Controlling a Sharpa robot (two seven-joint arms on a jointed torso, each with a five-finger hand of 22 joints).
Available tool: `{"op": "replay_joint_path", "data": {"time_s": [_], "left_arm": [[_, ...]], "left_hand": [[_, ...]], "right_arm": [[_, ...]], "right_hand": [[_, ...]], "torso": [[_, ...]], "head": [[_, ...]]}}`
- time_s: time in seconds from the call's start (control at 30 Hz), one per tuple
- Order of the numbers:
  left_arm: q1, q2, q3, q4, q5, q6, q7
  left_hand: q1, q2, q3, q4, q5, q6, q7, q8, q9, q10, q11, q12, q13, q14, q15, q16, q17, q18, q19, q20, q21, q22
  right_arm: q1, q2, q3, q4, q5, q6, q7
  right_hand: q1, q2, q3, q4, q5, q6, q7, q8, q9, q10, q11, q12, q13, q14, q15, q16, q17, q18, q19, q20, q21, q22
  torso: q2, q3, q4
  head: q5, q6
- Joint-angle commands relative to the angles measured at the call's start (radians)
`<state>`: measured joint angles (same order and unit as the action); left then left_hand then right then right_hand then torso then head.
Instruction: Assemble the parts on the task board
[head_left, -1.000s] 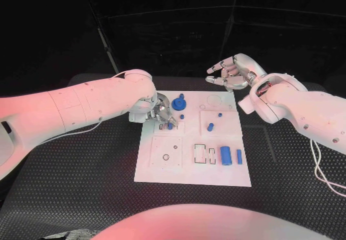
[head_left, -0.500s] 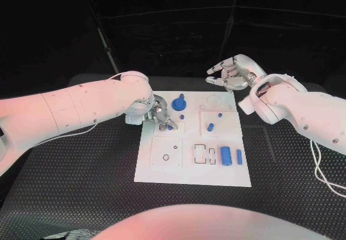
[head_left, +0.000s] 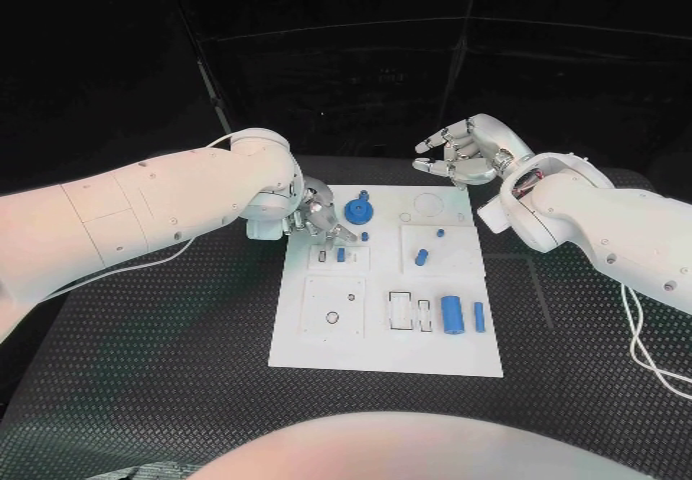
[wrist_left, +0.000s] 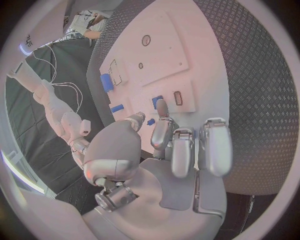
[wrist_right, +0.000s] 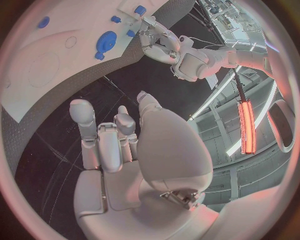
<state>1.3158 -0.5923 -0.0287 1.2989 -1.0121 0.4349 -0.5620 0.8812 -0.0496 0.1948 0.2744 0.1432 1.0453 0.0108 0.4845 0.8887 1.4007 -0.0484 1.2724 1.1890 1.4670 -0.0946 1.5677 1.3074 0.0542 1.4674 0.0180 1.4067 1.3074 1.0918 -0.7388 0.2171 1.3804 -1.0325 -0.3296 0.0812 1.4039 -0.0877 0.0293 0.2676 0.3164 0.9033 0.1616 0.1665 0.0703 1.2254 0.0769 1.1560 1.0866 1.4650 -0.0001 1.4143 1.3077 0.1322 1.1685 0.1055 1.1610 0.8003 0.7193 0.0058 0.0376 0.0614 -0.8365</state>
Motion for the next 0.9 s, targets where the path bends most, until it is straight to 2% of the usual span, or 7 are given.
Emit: {"op": "replay_joint_path", "data": {"time_s": [0.03, 0.23, 0.4, 0.47, 0.53, 0.73, 0.9], "left_arm": [[0.002, -0.004, 0.008, 0.006, 0.012, -0.007, -0.003], [0.005, -0.028, 0.035, 0.012, 0.023, -0.025, 0.001], [0.016, -0.043, 0.047, -0.010, 0.022, -0.062, 0.012], [0.016, -0.043, 0.047, -0.010, 0.022, -0.062, 0.012], [0.022, -0.036, 0.049, -0.044, -0.017, -0.122, 0.031], [0.024, -0.033, 0.050, -0.058, -0.031, -0.140, 0.037], [0.025, 0.002, 0.050, -0.138, -0.096, -0.157, 0.051]], "left_hand": [[0.010, 0.001, -0.009, 0.000, -0.004, -0.005, 0.003, 0.001, 0.001, -0.008, -0.002, -0.007, -0.003, 0.104, -0.007, 0.003, 0.263, -0.007, 0.005, -0.006, -0.008, 0.118], [0.085, 0.008, -0.047, -0.012, 0.000, -0.064, 0.029, -0.053, -0.031, -0.045, 0.018, -0.050, -0.053, 0.104, 0.007, 0.003, 0.263, 0.000, -0.015, 0.004, -0.043, 0.091], [0.186, 0.021, -0.063, -0.046, 0.003, -0.134, 0.078, -0.154, -0.113, -0.193, 0.062, -0.235, -0.252, 0.104, 0.043, 0.003, 0.263, 0.016, -0.058, 0.033, -0.117, 0.035], [0.186, 0.021, -0.063, -0.046, 0.003, -0.134, 0.078, -0.154, -0.113, -0.193, 0.062, -0.235, -0.252, 0.104, 0.043, 0.003, 0.263, 0.016, -0.058, 0.033, -0.117, 0.035], [0.241, 0.015, -0.101, -0.049, 0.004, -0.155, 0.093, -0.231, -0.210, -0.191, 0.075, -0.240, -0.269, 0.104, 0.057, 0.003, 0.263, 0.019, -0.056, 0.051, -0.123, 0.032], [0.242, 0.007, -0.115, -0.043, 0.003, -0.150, 0.093, -0.236, -0.224, -0.188, 0.076, -0.238, -0.270, 0.104, 0.057, 0.003, 0.263, 0.019, -0.055, 0.053, -0.123, 0.033], [0.250, 0.014, -0.184, 0.013, 0.001, -0.120, 0.097, -0.257, -0.293, -0.169, 0.079, -0.215, -0.262, 0.104, 0.059, 0.003, 0.263, 0.014, -0.039, 0.056, -0.104, 0.050]], "right_arm": [[0.001, 0.001, 0.001, 0.000, -0.001, 0.003, 0.008], [0.001, -0.001, 0.001, 0.000, -0.001, 0.003, 0.008], [0.001, -0.003, 0.001, 0.000, -0.001, 0.002, 0.008], [0.001, -0.003, 0.001, 0.000, -0.001, 0.002, 0.008], [0.001, -0.002, 0.001, 0.001, -0.001, 0.002, 0.008], [0.001, -0.002, 0.001, 0.001, -0.001, 0.002, 0.008], [0.000, 0.000, 0.001, 0.003, -0.001, 0.003, 0.008]], "right_hand": [[-0.010, 0.002, -0.006, 0.001, 0.003, -0.005, -0.001, 0.005, -0.001, -0.007, -0.003, 0.002, -0.001, 0.046, -0.003, -0.004, 0.008, 0.010, -0.005, 0.000, -0.007, -0.001], [-0.010, 0.002, -0.006, 0.001, 0.003, -0.005, -0.001, 0.005, -0.001, -0.007, -0.003, 0.002, -0.001, 0.046, -0.003, -0.004, 0.008, 0.010, -0.005, 0.000, -0.007, -0.001], [-0.010, 0.002, -0.006, 0.001, 0.003, -0.005, -0.001, 0.005, -0.001, -0.007, -0.003, 0.002, -0.001, 0.046, -0.003, -0.004, 0.008, 0.010, -0.005, 0.000, -0.007, -0.001], [-0.010, 0.002, -0.006, 0.001, 0.003, -0.005, -0.001, 0.005, -0.001, -0.007, -0.003, 0.002, -0.001, 0.046, -0.003, -0.004, 0.008, 0.010, -0.005, 0.000, -0.007, -0.001], [-0.011, 0.002, -0.008, 0.002, 0.003, -0.007, 0.000, 0.004, -0.002, -0.007, -0.003, 0.002, -0.001, 0.045, -0.003, -0.005, 0.008, 0.010, -0.005, 0.000, -0.008, -0.001], [-0.011, 0.002, -0.008, 0.002, 0.003, -0.007, 0.000, 0.004, -0.002, -0.007, -0.003, 0.002, -0.001, 0.045, -0.003, -0.005, 0.008, 0.010, -0.005, 0.000, -0.008, -0.001], [-0.011, 0.002, -0.008, 0.002, 0.003, -0.007, 0.000, 0.004, -0.002, -0.007, -0.003, 0.002, -0.001, 0.045, -0.003, -0.005, 0.008, 0.010, -0.005, 0.000, -0.008, -0.001]], "torso": [[0.001, 0.0003, -0.0003], [0.001, 0.0003, -0.0016], [0.000, 0.0013, 0.0007], [0.000, 0.0013, 0.0007], [0.003, -0.0005, -0.0010], [0.004, -0.0015, -0.0014], [0.003, -0.0011, -0.0001]], "head": [[0.000, 0.001], [-0.003, 0.007], [-0.005, 0.016], [-0.005, 0.016], [-0.004, 0.028], [-0.004, 0.031], [-0.002, 0.030]]}}
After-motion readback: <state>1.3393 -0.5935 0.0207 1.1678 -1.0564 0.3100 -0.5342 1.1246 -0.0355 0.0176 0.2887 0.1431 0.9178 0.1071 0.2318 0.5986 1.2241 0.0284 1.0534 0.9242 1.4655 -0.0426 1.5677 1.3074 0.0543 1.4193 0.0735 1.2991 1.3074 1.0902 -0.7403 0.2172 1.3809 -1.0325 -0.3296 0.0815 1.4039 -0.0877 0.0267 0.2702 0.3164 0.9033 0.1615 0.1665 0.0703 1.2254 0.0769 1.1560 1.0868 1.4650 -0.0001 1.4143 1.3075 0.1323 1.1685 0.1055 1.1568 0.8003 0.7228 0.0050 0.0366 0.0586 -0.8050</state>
